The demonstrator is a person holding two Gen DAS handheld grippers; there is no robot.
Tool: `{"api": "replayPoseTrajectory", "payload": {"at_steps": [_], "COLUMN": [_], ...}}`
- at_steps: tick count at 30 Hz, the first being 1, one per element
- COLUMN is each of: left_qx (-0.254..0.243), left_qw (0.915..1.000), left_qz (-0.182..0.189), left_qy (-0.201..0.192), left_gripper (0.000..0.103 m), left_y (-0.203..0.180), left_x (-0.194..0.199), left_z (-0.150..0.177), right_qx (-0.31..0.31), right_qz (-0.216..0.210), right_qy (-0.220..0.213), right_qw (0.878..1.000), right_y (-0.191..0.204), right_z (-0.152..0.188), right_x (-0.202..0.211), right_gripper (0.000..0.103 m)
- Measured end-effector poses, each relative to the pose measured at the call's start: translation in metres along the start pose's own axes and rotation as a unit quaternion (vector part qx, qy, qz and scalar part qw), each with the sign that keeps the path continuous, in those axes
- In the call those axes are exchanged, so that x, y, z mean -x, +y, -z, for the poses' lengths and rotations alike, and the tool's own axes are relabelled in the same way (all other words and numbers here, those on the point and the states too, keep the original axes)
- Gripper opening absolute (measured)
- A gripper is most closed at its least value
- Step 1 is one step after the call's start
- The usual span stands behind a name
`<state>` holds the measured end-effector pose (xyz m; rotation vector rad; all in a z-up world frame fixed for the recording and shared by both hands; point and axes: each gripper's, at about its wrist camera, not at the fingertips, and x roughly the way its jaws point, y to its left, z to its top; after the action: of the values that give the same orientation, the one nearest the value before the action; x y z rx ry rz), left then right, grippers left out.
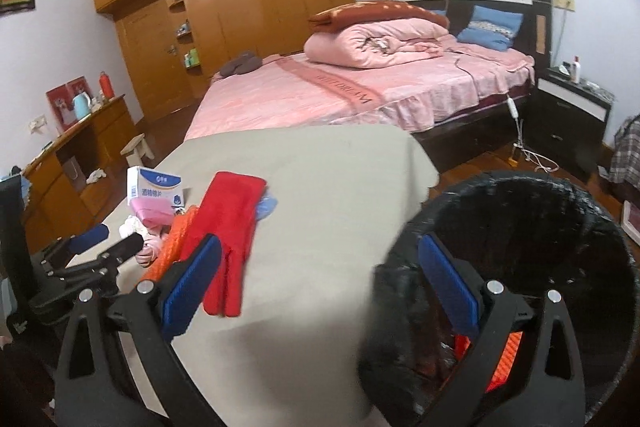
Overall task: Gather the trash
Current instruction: 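Grasp the orange mesh strip on the pile with the left tool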
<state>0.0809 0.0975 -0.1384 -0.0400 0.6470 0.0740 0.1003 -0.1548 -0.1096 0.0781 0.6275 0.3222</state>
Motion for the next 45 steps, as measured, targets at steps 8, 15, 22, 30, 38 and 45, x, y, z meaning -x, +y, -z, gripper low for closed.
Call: {"api": "replayPoseTrajectory", "payload": {"at_steps": [8,15,22,30,38,45], "left_qx": [0.013,0.017,0.035,0.049,0.046,0.047], "left_qw": [0.9993,0.9976,0.9956,0.9965,0.9974,0.9976], "left_qz": [0.000,0.011,0.032,0.038,0.035,0.028], "left_qy": [0.034,0.066,0.081,0.057,0.044,0.041], "left_gripper": [0.067,0.057,0.024,0.012,0.012,0.012], "left_y": [0.008,0.008,0.015,0.024,0.031,0.038], "left_x": [-0.032,-0.058,-0.064,-0.045,-0.030,-0.027], "left_z": [0.009,0.016,0.020,0.013,0.009,0.008], "right_qx": [0.013,0.030,0.041,0.048,0.041,0.053], "right_qz": [-0.003,0.001,-0.002,-0.013,-0.035,-0.051], "right_qy": [0.016,0.026,0.029,0.031,0.048,0.074], "right_qw": [1.000,0.999,0.999,0.998,0.997,0.994], "right_y": [0.019,0.024,0.029,0.041,0.062,0.086], "right_z": [0.003,0.007,0.008,0.007,0.006,0.010], "right_x": [-0.026,-0.034,-0.035,-0.041,-0.069,-0.098], "right_gripper": [0.096,0.096,0.096,0.096,0.096,0.084]}}
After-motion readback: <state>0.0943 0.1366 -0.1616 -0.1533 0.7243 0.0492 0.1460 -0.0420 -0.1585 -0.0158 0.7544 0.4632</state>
